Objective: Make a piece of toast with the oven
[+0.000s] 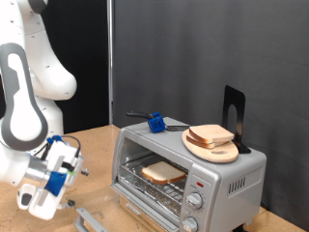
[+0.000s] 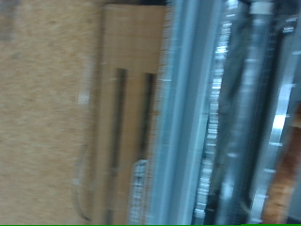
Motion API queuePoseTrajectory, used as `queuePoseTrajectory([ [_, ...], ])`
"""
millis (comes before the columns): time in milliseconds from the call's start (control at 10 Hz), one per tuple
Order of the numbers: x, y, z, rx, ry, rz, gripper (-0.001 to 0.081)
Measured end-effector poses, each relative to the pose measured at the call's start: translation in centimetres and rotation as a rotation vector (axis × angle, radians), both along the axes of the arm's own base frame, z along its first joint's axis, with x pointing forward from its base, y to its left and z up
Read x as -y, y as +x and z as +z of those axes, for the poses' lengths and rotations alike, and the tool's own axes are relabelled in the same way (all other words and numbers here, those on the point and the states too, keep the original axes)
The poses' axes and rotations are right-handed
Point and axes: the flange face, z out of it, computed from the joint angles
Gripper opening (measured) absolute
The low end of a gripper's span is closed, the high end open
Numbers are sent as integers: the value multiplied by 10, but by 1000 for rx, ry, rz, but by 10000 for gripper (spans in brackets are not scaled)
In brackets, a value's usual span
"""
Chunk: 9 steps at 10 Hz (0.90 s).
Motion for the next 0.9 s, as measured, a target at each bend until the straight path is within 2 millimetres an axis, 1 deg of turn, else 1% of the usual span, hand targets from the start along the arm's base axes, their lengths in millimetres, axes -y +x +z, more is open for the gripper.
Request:
queuePoseTrajectory([
  [300, 0, -1, 36, 2, 74, -13, 808],
  [400, -4, 1, 47, 13, 87, -28, 808],
  [700, -28, 8, 79, 44, 130, -49, 808],
  [900, -44, 11, 98, 58, 163, -31, 808],
])
